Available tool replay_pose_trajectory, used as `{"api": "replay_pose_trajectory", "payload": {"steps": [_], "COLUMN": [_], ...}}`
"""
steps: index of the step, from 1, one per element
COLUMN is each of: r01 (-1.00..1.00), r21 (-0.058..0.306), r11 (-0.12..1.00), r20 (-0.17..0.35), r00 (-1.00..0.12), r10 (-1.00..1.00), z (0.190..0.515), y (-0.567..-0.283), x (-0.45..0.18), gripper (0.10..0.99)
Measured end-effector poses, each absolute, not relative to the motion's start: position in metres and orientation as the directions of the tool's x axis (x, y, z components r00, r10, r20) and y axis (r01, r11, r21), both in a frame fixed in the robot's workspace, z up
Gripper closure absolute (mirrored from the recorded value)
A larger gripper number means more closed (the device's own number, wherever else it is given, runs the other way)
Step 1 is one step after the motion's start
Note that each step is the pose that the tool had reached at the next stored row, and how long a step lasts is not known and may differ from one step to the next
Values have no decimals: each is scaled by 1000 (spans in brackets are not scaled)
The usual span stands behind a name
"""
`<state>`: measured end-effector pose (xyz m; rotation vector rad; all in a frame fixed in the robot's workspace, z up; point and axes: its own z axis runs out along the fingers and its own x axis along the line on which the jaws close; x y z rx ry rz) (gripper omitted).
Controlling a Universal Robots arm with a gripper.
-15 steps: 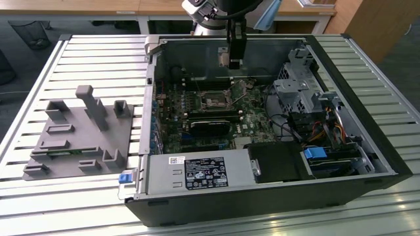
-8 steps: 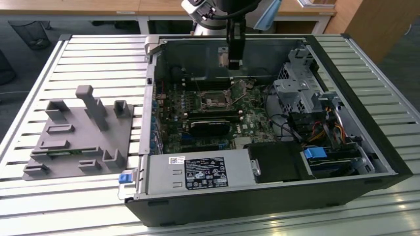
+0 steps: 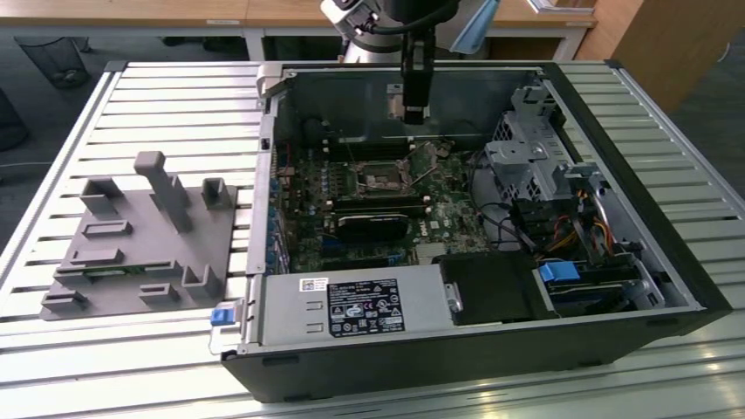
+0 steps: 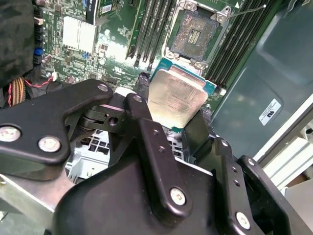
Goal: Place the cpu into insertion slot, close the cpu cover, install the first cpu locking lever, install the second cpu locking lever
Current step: 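Place the cpu into insertion slot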
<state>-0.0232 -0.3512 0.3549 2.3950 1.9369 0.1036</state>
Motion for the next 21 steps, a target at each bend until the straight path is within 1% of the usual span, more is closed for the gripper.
{"api": "replay_pose_trajectory", "payload": {"steps": [7,11,18,21], "r01": [967,967,989,991], "r21": [89,89,89,89], "r11": [-240,-239,-122,-104], "r20": [15,14,14,14], "r00": [240,239,121,103], "r10": [971,971,992,995], "z": [354,353,351,351], "y": [-351,-351,-351,-351], "x": [-23,-23,-23,-23], "gripper": [541,541,541,541]}}
